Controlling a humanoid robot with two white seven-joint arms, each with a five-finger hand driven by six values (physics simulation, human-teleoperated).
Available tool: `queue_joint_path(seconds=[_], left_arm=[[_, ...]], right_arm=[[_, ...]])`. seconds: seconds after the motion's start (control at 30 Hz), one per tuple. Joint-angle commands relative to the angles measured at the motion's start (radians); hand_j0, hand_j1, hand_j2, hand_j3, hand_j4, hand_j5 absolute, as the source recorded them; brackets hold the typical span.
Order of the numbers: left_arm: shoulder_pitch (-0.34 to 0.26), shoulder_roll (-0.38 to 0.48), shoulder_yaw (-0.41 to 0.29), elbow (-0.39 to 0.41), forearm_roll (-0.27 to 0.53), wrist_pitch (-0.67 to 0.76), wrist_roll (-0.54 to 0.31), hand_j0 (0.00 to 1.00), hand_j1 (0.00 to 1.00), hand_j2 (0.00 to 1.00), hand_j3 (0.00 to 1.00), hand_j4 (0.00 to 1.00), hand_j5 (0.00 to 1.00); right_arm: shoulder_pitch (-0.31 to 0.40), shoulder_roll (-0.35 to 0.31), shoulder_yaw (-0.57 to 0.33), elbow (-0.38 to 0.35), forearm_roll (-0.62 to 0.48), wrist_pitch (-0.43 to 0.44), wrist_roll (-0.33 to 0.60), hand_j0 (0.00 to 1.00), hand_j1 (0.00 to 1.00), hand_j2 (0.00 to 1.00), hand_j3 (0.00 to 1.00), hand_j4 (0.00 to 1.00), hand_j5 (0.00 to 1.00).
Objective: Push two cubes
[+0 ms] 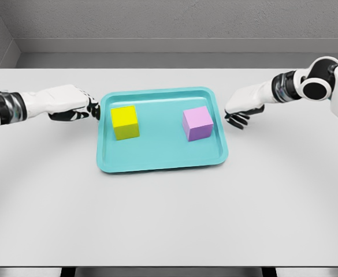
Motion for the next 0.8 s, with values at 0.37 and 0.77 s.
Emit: queue_joint_path(seconds=[0.37, 0.77], left_arm=[[0.000, -0.035, 0.003, 0.039, 0.005, 0.002, 0.000, 0.49, 0.49, 0.49, 0.49, 0.49, 0.49], [-0.011, -0.055, 0.001, 0.071, 0.008, 0.002, 0.000, 0.49, 0.49, 0.49, 0.49, 0.49, 0.49]], right_arm=[[-0.005, 0.058, 0.022, 0.057, 0.011, 0.026, 0.000, 0.11, 0.11, 0.11, 0.11, 0.11, 0.11], [-0.014, 0.080, 0.032, 0.053, 0.011, 0.028, 0.000, 0.11, 0.11, 0.11, 0.11, 0.11, 0.11]])
